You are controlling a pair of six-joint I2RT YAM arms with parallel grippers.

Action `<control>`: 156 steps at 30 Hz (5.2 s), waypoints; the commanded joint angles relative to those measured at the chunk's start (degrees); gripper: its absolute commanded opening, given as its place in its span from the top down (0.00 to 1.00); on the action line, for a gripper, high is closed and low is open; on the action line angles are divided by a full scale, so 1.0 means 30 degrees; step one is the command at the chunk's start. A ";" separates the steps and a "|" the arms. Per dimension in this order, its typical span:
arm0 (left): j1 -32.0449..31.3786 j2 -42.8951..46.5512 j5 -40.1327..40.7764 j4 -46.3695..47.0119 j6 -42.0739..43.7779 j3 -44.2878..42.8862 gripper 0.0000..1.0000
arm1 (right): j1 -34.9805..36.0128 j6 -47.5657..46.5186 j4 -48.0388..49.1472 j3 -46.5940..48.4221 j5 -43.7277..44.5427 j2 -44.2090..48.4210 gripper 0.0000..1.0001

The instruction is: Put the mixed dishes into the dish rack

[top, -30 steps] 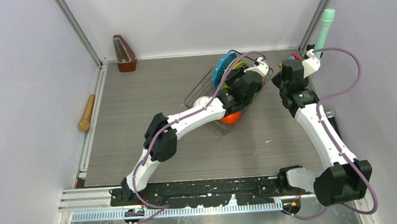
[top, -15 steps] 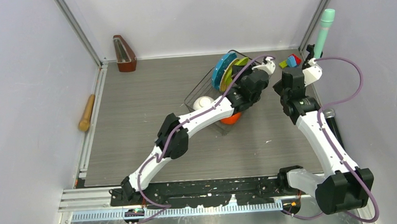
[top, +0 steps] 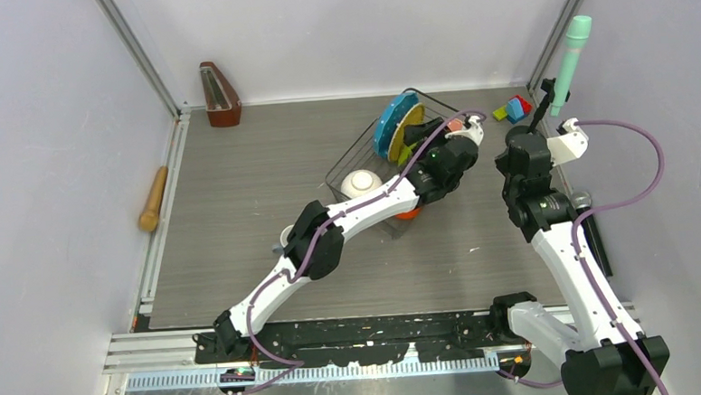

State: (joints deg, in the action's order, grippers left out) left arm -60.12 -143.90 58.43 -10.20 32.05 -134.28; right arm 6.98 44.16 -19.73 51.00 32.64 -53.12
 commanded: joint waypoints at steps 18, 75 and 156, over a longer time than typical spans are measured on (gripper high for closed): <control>0.1203 0.4899 -0.6425 -0.6709 -0.8495 -0.0003 0.30 | -0.0057 -0.0933 -0.0597 0.0401 -0.2653 -0.0876 0.72; 0.5215 2.1278 -1.4210 -1.1187 -1.9675 2.5811 0.88 | -0.0042 -0.2878 -0.1619 -0.0428 -1.2193 -0.0192 0.57; 1.2100 2.4642 -3.2681 1.6519 -2.3998 2.5818 1.00 | 0.2398 0.3993 -0.0351 0.5840 -1.8882 -0.4162 0.00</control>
State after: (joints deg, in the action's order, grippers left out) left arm -23.92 -70.50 -41.76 31.42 -33.87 -54.15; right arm 14.46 70.76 -20.47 66.04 -27.03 -68.99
